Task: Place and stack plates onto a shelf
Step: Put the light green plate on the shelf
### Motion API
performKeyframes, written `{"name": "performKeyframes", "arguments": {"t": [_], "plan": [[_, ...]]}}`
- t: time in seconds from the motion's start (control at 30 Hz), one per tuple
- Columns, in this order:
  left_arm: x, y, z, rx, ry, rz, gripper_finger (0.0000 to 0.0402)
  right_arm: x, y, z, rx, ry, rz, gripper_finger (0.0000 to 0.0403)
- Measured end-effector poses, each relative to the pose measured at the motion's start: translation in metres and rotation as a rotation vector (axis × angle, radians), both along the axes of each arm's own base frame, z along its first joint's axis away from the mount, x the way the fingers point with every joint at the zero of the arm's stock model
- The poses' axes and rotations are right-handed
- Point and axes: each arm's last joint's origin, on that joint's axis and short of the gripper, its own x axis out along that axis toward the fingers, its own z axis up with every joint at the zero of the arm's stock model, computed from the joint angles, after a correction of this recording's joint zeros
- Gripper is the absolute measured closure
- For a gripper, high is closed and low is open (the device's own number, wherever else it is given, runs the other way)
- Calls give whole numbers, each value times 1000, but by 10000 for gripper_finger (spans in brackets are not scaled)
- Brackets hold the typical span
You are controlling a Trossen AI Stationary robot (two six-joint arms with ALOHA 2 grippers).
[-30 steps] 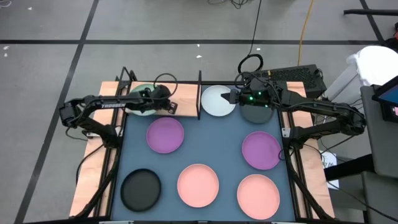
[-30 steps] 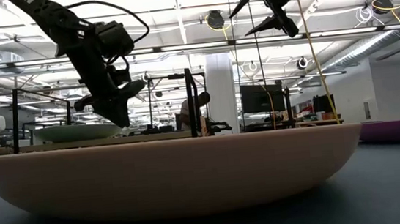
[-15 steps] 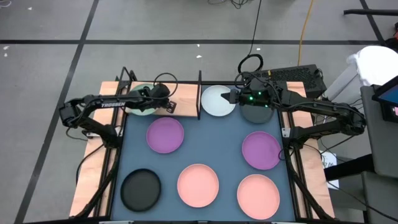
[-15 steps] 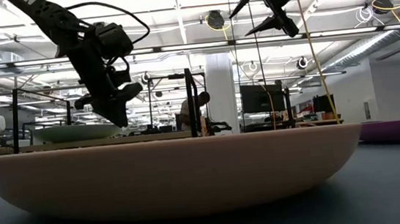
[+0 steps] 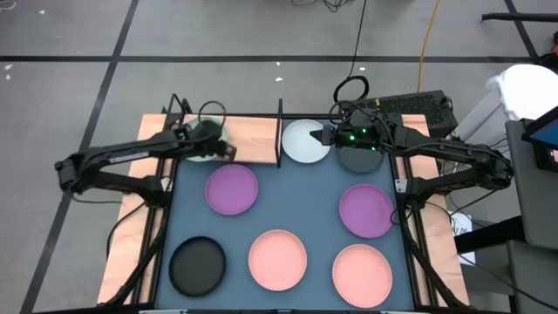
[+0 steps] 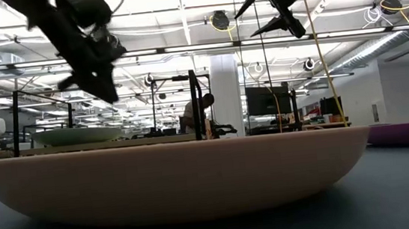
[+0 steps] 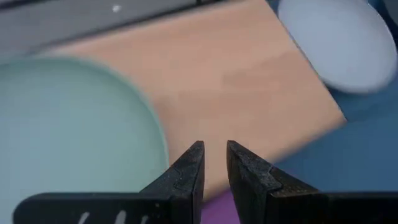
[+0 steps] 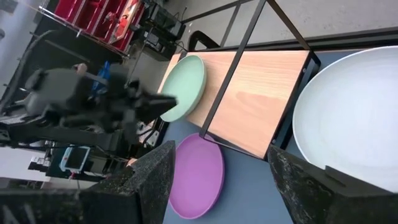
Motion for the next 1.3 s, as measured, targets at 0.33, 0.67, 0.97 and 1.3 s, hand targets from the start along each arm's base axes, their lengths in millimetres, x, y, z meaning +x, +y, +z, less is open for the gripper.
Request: {"name": "performKeyframes", "arguments": {"t": [0.33, 0.67, 0.97, 1.3], "plan": [[-26, -61, -3, -133, 254, -189, 353, 0, -1, 0, -39, 17, -10, 165], [-30, -59, -19, -224, 389, 77, 365, 0, -1, 0, -57, 24, -2, 165], [-16, -41, -35, -195, 455, 121, 365, 4, 7, 3, -105, 11, 164, 166], [-10, -29, -38, -184, 412, 136, 365, 29, 35, -6, -364, -184, 406, 270]]}}
